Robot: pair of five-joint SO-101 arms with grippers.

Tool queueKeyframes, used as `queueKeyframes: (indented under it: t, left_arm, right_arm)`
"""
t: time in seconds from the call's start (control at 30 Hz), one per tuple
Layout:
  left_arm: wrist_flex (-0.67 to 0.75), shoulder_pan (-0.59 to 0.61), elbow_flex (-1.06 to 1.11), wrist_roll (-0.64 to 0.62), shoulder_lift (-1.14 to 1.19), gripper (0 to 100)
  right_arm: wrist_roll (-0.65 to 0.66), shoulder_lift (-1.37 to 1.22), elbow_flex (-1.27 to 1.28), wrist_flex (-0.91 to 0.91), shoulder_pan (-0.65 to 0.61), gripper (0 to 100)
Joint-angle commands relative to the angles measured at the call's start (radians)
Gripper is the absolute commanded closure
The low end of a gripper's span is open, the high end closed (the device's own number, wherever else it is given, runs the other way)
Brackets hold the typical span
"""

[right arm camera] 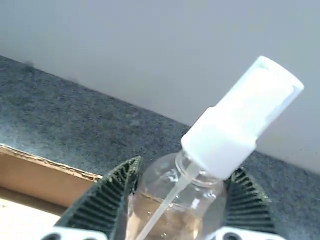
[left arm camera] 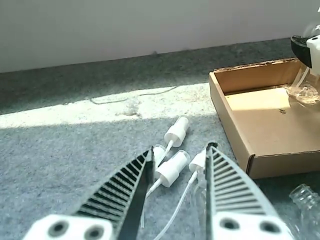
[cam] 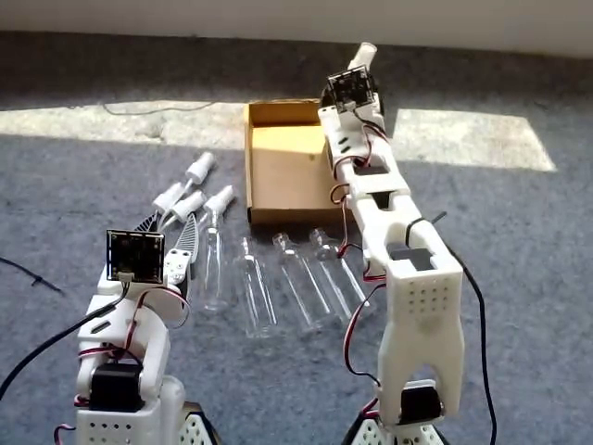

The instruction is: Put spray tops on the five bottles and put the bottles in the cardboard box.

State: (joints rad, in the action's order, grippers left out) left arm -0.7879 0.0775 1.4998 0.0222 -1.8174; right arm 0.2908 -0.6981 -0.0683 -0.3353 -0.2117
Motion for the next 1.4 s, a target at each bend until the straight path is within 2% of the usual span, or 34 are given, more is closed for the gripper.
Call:
queueKeyframes:
  t: [0.0,0.27,0.43,0.9,1.03,1.37]
  left_arm:
    - [-0.005,0.004,-0.004,-0.002,-0.01,83]
    - [-0.005,0.004,-0.004,-0.002,-0.01,83]
    - [-0.005,0.004,-0.004,-0.002,-0.01,83]
    - [-0.005,0.004,-0.004,-0.002,-0.01,83]
    - [-0.005,0.004,-0.004,-0.002,-0.01,83]
    - [-0.005,0.004,-0.004,-0.002,-0.01,83]
  right_arm:
    - [0.011,0.021,-0.007,-0.018,-0.004,75.9]
    - [0.012,0.021,-0.007,-0.016,-0.004,73.1]
    - [0.083,0.022,-0.007,-0.016,-0.012,73.1]
    - [0.081,0.062,-0.033,0.064,-0.008,72.8]
    - [0.08,0.097,-0.042,0.142,-0.008,72.6]
    - [0.08,0.159,-0.042,0.151,-0.01,69.0]
